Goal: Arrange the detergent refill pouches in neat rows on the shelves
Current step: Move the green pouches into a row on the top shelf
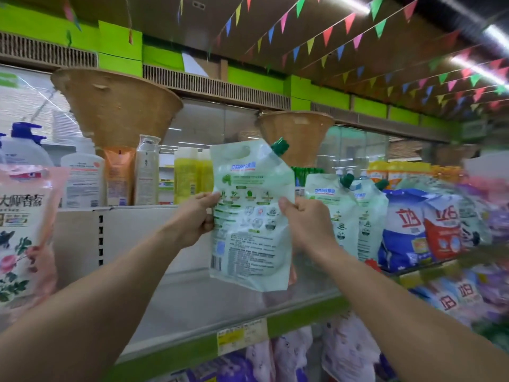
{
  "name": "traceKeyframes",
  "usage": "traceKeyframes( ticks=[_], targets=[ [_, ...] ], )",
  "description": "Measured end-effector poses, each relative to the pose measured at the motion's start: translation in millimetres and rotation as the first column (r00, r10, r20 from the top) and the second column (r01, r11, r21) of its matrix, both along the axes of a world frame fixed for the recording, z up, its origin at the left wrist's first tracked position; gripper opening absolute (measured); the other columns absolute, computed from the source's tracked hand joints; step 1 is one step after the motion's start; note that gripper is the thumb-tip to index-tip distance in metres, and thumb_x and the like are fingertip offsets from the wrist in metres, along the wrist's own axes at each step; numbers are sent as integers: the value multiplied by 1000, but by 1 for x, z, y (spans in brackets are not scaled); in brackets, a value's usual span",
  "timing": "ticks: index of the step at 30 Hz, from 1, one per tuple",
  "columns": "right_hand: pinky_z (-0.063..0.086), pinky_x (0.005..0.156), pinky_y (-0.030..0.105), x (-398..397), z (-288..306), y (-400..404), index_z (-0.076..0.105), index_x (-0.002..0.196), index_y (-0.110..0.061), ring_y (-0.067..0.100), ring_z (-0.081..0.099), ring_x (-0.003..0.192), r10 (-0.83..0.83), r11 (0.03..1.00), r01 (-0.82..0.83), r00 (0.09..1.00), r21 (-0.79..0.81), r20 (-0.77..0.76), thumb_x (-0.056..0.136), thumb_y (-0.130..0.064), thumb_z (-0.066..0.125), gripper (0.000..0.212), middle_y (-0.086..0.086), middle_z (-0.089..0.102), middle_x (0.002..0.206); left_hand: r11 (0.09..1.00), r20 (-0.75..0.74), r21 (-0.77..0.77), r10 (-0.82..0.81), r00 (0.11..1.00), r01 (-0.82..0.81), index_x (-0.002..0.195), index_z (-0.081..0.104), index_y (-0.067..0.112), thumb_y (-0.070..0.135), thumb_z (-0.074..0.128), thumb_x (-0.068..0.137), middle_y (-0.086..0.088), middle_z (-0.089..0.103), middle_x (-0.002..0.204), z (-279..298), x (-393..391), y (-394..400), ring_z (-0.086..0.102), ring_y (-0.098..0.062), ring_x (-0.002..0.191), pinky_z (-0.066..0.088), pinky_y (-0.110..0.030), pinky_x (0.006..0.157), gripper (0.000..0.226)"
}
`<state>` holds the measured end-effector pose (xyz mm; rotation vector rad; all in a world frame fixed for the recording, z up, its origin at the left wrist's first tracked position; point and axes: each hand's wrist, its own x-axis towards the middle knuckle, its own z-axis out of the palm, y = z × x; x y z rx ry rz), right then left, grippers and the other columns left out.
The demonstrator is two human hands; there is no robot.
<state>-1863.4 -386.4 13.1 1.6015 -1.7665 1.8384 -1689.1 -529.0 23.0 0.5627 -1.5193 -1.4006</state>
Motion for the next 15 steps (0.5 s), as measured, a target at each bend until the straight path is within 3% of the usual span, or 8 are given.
traceKeyframes(
  ticks=[3,6,8,11,15],
  targets=[
    [35,52,33,-33,18,34,44,48,-11,23,45,49,-34,997,38,997,-61,68,90,-35,60,51,11,51,54,1000,7,9,-12,1000,12,85,58,14,24,56,96,5,51,53,27,-39,26,32,-6,36,27,-16,34,15],
    [44,57,44,-72,30,66,55,68,10,37,54,60,-89,988,103,989,-115,121,89,-37,61,52,28,62,72,995,-24,34,-88,996,89,83,59,12,19,58,94,2,50,54,46,-84,51,34,-6,34,27,-15,34,13],
    [40,58,41,-97,36,83,53,71,13,32,51,60,-135,977,154,982,-147,128,89,-38,60,54,29,57,72,991,-5,56,-123,992,123,85,58,11,18,59,93,0,47,58,53,-113,62,35,-7,35,28,-16,34,11],
    [50,74,54,-126,41,95,54,80,15,45,61,79,-160,976,177,978,-130,132,91,-36,58,53,35,63,89,990,52,96,-113,992,108,81,56,12,19,61,93,1,41,54,53,-156,71,34,-8,38,28,-17,33,15],
    [50,66,50,-147,36,92,57,72,11,44,62,76,-220,970,225,973,-95,62,91,-36,57,51,32,64,82,995,97,104,-25,995,15,76,54,14,22,59,94,0,41,57,45,-200,63,33,-10,43,28,-18,36,21]
  ],
)
